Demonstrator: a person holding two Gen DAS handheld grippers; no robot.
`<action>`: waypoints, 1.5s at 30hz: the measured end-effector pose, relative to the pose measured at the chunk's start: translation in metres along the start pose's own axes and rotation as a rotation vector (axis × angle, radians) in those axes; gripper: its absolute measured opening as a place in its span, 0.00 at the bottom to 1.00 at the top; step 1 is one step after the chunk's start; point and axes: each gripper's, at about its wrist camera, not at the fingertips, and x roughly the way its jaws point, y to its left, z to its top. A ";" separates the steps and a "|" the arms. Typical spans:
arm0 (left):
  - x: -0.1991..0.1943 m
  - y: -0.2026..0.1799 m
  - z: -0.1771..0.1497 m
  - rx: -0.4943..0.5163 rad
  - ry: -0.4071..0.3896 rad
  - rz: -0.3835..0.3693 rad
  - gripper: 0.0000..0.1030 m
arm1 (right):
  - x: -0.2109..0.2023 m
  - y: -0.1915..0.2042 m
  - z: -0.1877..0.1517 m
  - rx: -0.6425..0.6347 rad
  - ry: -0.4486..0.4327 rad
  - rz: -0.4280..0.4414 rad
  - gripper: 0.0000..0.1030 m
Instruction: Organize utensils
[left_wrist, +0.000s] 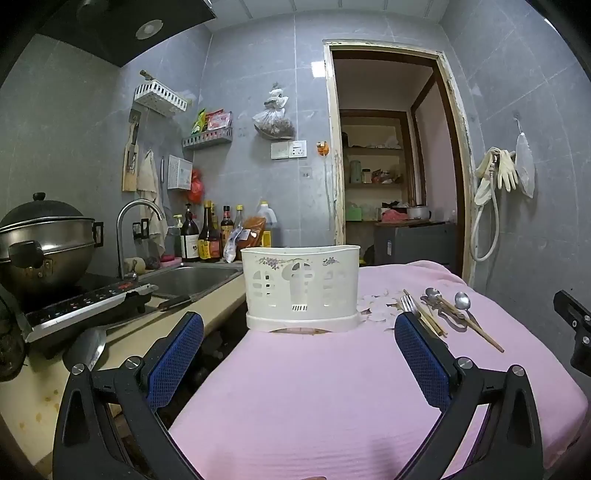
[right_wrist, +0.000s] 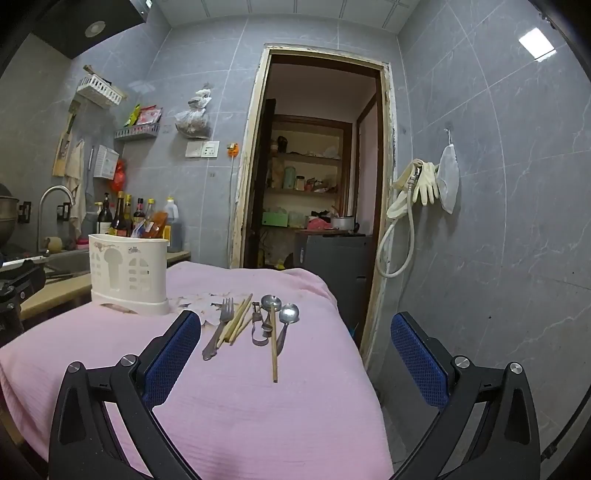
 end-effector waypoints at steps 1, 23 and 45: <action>0.000 0.000 0.000 -0.002 0.000 0.001 0.99 | 0.001 0.000 0.000 0.000 0.004 0.001 1.00; -0.001 0.007 0.001 -0.007 0.015 -0.007 0.99 | -0.005 0.000 0.003 -0.001 0.012 0.016 1.00; 0.001 0.004 -0.001 -0.006 0.018 -0.007 0.99 | -0.005 0.005 0.004 -0.006 0.015 0.022 1.00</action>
